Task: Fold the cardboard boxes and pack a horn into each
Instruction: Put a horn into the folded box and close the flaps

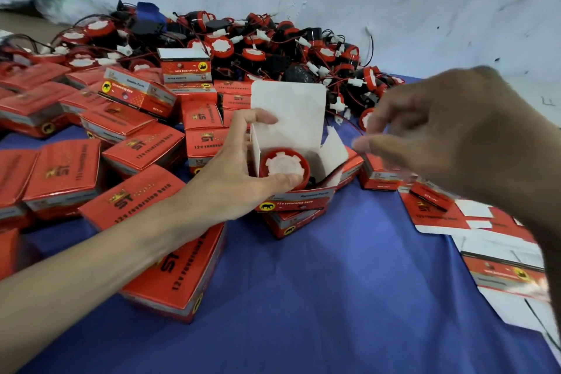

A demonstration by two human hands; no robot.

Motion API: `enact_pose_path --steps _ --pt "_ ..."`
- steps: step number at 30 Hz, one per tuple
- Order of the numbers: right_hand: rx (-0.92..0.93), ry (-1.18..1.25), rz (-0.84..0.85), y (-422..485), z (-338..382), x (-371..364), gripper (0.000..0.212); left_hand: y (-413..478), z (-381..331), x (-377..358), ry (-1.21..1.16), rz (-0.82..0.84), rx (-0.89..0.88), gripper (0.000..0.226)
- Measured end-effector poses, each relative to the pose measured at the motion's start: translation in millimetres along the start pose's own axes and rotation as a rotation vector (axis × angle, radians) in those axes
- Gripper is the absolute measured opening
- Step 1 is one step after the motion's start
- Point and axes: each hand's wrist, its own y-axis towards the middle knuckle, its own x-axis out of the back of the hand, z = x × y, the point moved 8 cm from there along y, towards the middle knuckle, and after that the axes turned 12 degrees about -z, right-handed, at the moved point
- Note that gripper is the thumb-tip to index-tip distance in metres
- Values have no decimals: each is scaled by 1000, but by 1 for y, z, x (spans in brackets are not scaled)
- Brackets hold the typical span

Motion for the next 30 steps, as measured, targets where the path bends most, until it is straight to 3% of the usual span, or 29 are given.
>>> enact_pose_path --steps 2,5,8,12,18,24,30 --pt "-70 225 -135 3 6 2 18 0 0 -2 5 13 15 64" --pt "-103 404 -185 3 18 -17 11 0 -1 -5 -12 38 8 67" --pt "108 167 -144 2 41 -45 14 -1 -6 -9 -11 73 -64 72" --pt "286 -15 70 -5 56 -76 26 -2 -13 -9 17 78 -133 72" --pt "307 -43 155 -7 56 -84 30 -3 -13 -10 -11 77 -159 72" --pt "134 214 149 5 44 -80 13 -5 -9 -13 -25 103 -168 69" --pt "216 -14 99 2 52 -85 17 -4 -6 -14 -14 137 -134 72"
